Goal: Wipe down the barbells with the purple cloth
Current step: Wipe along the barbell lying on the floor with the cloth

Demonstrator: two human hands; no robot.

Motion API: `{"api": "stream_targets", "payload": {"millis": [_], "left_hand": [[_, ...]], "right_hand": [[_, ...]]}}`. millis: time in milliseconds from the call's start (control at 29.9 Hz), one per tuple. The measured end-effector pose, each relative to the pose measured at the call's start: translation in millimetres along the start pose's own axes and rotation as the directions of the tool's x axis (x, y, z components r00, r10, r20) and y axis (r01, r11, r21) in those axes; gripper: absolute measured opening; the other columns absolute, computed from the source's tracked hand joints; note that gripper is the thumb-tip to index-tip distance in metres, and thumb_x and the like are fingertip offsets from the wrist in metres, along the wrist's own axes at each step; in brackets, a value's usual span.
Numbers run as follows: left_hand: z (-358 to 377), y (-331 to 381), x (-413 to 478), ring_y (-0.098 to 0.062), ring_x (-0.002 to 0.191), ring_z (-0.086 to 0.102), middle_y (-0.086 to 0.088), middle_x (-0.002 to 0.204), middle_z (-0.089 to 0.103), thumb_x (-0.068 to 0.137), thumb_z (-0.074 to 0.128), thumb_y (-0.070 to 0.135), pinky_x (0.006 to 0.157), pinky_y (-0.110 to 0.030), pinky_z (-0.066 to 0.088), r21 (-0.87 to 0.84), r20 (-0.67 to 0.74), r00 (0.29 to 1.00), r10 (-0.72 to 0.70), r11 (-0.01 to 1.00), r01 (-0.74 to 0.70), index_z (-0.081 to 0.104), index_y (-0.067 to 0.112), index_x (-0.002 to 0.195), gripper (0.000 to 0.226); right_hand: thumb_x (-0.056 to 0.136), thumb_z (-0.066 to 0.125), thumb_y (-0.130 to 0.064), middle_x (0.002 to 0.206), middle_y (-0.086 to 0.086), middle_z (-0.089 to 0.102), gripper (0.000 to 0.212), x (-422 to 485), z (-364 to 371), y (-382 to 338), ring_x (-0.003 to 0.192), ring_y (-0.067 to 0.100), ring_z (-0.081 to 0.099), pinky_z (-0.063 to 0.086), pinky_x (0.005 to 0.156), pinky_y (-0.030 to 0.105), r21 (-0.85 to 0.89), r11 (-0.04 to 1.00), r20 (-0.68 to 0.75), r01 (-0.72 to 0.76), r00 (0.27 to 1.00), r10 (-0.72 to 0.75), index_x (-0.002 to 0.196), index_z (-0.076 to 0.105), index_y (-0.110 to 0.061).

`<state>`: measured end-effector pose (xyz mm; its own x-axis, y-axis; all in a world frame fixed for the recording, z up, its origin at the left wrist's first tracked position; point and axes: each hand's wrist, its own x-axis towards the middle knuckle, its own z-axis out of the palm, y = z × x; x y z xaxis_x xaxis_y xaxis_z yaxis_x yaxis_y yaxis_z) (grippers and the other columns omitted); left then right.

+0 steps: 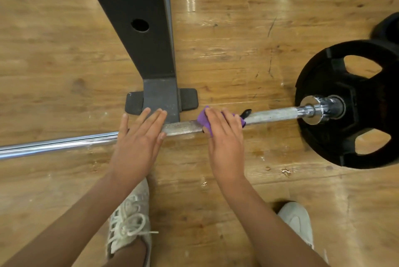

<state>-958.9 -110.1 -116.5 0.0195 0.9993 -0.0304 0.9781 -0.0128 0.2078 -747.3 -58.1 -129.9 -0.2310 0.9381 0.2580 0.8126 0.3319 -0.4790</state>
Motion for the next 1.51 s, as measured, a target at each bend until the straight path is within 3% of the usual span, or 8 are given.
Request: {"api": "stream_targets", "payload": {"millis": [134, 335, 435, 602, 769, 1037, 1271, 1505], "left_hand": [[1, 1, 0, -0.024, 0.147, 0.037, -0.001, 0.153, 0.049, 0.107, 0.027, 0.037, 0.119, -0.055, 0.014, 0.009, -0.012, 1.0, -0.008, 1.0, 0.008, 0.04, 0.016, 0.154, 0.053], [1, -1, -2, -0.024, 0.147, 0.037, -0.001, 0.153, 0.049, 0.108, 0.025, 0.038, 0.12, -0.053, 0.013, 0.007, -0.01, 1.0, -0.003, 1.0, 0.003, 0.039, 0.016, 0.154, 0.053], [3, -1, -3, -0.024, 0.147, 0.036, -0.001, 0.153, 0.048, 0.108, 0.025, 0.038, 0.12, -0.053, 0.013, 0.017, -0.023, 1.0, 0.004, 1.0, -0.004, 0.039, 0.016, 0.154, 0.053], [3, 0, -6, -0.023, 0.148, 0.035, -0.001, 0.154, 0.047, 0.108, 0.026, 0.037, 0.121, -0.053, 0.014, 0.017, -0.039, 0.999, 0.006, 1.0, -0.005, 0.039, 0.016, 0.154, 0.053], [3, -1, -7, -0.023, 0.147, 0.036, 0.0, 0.154, 0.047, 0.106, 0.03, 0.036, 0.12, -0.054, 0.017, 0.023, -0.029, 0.999, 0.021, 1.0, -0.021, 0.048, 0.015, 0.148, 0.05], [1, 2, -15, -0.024, 0.148, 0.034, -0.001, 0.154, 0.047, 0.105, 0.031, 0.035, 0.12, -0.055, 0.018, 0.015, -0.033, 0.999, 0.035, 0.999, -0.034, 0.052, 0.015, 0.145, 0.049], [1, 6, -24, -0.023, 0.147, 0.035, 0.0, 0.154, 0.048, 0.105, 0.033, 0.035, 0.12, -0.055, 0.019, -0.007, -0.043, 0.998, 0.036, 0.999, -0.037, 0.052, 0.016, 0.144, 0.047], [-2, 9, -31, -0.023, 0.145, 0.039, 0.002, 0.15, 0.052, 0.103, 0.034, 0.038, 0.117, -0.054, 0.022, -0.087, -0.045, 0.998, 0.032, 0.996, -0.036, 0.058, 0.018, 0.139, 0.048]], "right_hand": [[0.095, 0.05, -0.016, 0.143, -0.002, 0.058, 0.045, -8, 18, -32, 0.137, 0.024, 0.041, 0.019, 0.122, 0.045, 0.087, 0.996, -0.02, -0.01, 1.0, 0.012, 0.139, 0.059, -0.014], [0.09, 0.057, -0.003, 0.137, 0.002, 0.063, 0.048, 0, 1, 11, 0.128, 0.027, 0.052, 0.028, 0.116, 0.041, -0.021, 0.974, 0.02, 0.226, 0.974, -0.226, 0.137, 0.06, -0.01], [0.086, 0.062, 0.003, 0.136, 0.002, 0.063, 0.052, 0, -1, 12, 0.129, 0.026, 0.05, 0.03, 0.117, 0.047, -0.001, 0.99, 0.007, 0.139, 0.99, -0.139, 0.137, 0.06, -0.01], [0.093, 0.057, -0.015, 0.143, -0.003, 0.058, 0.047, -8, 16, -39, 0.141, 0.023, 0.039, 0.019, 0.121, 0.049, 0.077, 0.992, -0.02, -0.099, 0.995, 0.101, 0.139, 0.058, -0.015], [0.089, 0.054, -0.004, 0.142, 0.0, 0.059, 0.054, -6, -9, -5, 0.137, 0.026, 0.045, 0.021, 0.122, 0.044, -0.01, 0.995, 0.129, 0.097, 0.987, -0.095, 0.142, 0.055, -0.014], [0.099, 0.056, -0.012, 0.145, -0.003, 0.056, 0.044, -10, -20, -1, 0.143, 0.025, 0.038, 0.014, 0.125, 0.041, 0.024, 0.991, 0.058, -0.13, 0.99, 0.128, 0.142, 0.055, -0.015], [0.1, 0.058, -0.015, 0.144, -0.002, 0.057, 0.045, -8, -43, 33, 0.14, 0.024, 0.043, 0.023, 0.122, 0.042, -0.044, 0.997, 0.223, 0.065, 0.973, -0.053, 0.145, 0.053, -0.016], [0.105, 0.043, -0.028, 0.141, -0.001, 0.059, 0.039, -13, -48, 21, 0.14, 0.025, 0.041, 0.018, 0.123, 0.043, -0.051, 0.987, 0.13, -0.154, 0.979, 0.159, 0.14, 0.057, -0.015]]}}
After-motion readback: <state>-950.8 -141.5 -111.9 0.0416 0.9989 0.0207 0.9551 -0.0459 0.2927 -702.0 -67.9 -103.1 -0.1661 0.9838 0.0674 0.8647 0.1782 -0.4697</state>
